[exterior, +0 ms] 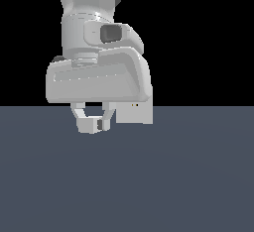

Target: Plug the charger into the wall socket.

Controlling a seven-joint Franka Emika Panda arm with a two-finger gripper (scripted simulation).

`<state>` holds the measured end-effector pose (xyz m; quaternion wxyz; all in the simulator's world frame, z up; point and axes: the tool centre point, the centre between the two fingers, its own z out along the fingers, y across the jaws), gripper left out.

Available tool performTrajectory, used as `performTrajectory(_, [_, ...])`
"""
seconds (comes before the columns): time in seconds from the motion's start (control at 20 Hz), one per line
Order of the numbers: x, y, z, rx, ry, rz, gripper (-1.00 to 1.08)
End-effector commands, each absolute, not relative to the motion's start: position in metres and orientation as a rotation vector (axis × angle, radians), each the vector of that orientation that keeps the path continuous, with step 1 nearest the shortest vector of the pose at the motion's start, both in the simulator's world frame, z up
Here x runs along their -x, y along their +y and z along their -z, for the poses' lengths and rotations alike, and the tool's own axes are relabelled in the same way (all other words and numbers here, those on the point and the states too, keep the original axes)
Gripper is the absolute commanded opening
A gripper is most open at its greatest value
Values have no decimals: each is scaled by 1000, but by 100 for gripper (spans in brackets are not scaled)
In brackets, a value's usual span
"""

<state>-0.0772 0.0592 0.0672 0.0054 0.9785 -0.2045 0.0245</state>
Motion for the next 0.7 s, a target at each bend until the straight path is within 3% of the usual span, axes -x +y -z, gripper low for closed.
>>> performTrajectory(0.0, [71, 48, -72, -3078, -576, -77, -100])
performTrajectory(0.65, [36, 0, -93, -3124, -279, -77, -100])
